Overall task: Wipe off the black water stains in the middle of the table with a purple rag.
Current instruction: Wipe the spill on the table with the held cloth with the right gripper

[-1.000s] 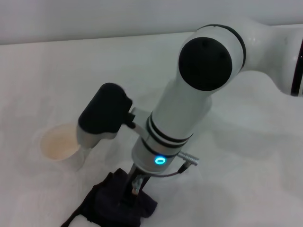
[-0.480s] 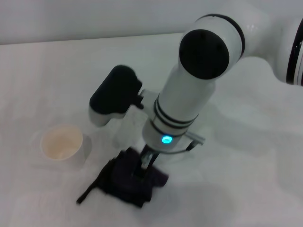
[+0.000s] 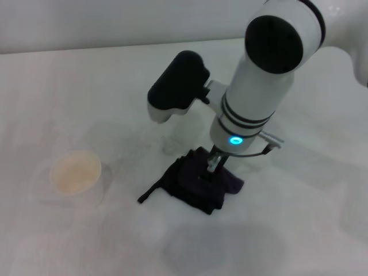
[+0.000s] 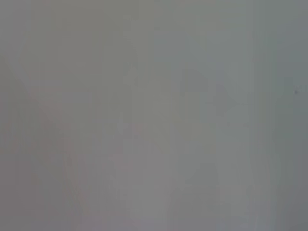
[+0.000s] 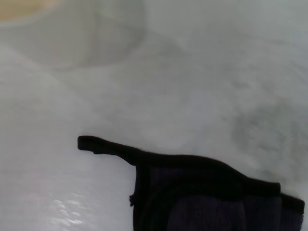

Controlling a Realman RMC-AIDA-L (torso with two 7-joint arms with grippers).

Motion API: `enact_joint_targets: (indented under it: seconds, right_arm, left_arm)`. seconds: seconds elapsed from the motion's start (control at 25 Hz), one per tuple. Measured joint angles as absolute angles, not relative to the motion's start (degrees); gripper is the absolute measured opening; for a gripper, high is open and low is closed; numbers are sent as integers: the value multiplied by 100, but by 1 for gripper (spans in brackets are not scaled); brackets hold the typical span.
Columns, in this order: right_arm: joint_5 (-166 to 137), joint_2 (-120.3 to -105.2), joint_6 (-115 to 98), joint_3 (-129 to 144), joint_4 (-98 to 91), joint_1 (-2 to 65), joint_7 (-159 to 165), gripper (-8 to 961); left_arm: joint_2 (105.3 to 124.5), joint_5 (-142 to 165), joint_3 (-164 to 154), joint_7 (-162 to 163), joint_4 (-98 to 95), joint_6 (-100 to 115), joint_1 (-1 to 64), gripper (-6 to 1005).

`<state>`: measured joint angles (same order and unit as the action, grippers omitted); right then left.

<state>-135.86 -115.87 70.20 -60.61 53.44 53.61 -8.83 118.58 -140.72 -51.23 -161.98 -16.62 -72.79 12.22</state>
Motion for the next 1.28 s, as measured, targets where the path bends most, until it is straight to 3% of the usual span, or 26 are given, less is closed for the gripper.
enact_joint_targets:
  seconds: [1.28]
  right_arm:
    - [-11248,-11617,6333,-5012,5429,5375,-1634,74]
  left_arm:
    - [11791,-14099,-5114,-16198,-1679,-7206,1439,876]
